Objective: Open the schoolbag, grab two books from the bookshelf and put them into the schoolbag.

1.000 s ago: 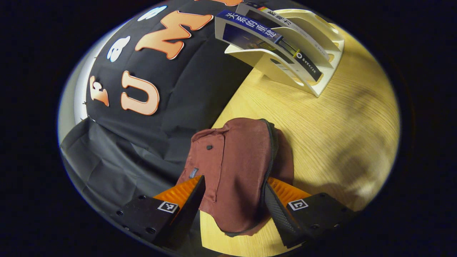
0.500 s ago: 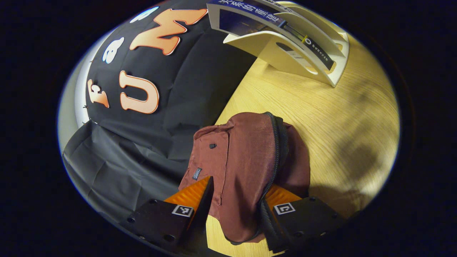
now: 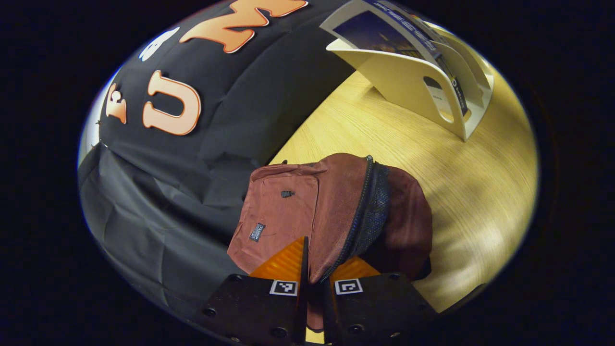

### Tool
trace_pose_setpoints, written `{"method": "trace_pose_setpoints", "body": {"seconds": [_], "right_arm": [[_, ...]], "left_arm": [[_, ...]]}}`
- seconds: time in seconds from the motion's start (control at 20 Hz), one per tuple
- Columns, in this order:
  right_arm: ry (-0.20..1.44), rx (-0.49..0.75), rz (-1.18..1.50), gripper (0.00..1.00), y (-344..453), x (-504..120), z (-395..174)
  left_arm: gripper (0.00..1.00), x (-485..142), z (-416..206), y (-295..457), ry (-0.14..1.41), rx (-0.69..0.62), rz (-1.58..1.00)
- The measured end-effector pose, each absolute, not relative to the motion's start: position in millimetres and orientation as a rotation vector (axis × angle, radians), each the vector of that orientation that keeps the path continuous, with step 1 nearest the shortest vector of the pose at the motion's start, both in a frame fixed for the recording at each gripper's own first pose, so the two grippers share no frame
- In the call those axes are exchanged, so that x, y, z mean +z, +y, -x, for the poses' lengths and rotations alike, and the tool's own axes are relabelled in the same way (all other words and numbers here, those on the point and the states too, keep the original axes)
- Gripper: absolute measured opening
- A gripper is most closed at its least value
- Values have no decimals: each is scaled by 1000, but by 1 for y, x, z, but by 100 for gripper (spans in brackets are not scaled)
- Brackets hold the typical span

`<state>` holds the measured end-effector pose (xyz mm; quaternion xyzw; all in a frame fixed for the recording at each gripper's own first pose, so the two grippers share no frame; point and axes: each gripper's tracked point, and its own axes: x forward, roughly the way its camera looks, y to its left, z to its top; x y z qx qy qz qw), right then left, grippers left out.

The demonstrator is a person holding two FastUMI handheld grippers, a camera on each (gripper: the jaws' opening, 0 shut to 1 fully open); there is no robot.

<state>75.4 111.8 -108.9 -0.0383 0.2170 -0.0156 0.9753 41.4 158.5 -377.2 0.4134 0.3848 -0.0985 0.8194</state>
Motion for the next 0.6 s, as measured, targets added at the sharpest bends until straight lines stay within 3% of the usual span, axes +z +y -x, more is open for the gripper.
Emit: {"method": "trace_pose_setpoints", "body": {"seconds": [0.35,0.6], "right_arm": [[585,33,88,97,149,-121,-106],[803,76,-43,96,174,-142,-122]], "left_arm": [[10,-356,-58,175,930,-412,-756],[7,-331,-77,194,992,-543,-690]]}}
